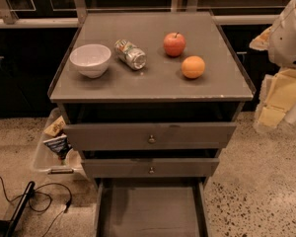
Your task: Place orange into bottom drawer
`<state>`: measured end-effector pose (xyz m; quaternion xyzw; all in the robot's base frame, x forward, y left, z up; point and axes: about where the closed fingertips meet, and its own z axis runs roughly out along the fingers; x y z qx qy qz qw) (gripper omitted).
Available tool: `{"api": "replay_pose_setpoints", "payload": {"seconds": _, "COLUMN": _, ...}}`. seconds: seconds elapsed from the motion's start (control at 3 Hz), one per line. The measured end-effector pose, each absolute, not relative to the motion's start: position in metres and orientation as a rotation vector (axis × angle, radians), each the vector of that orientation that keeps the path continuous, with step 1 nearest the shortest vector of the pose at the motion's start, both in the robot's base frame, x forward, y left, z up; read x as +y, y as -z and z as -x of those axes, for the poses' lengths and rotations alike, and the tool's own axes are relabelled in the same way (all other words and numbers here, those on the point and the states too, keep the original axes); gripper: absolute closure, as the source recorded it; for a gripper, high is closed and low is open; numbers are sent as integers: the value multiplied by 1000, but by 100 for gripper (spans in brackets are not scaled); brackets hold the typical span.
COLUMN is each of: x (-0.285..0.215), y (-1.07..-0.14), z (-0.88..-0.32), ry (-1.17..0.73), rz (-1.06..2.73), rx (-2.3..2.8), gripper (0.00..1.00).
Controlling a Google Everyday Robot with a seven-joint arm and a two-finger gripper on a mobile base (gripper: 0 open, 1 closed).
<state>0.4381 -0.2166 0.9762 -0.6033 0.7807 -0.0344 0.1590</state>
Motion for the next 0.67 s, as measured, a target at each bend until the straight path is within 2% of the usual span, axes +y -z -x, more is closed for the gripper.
{"api": "replay_pose_setpoints", "payload": {"seconds": 0.67, "x": -212, "y": -974, "z": -447, "ry": 103, "rz": 1707, "rx": 2200, "gripper": 0}}
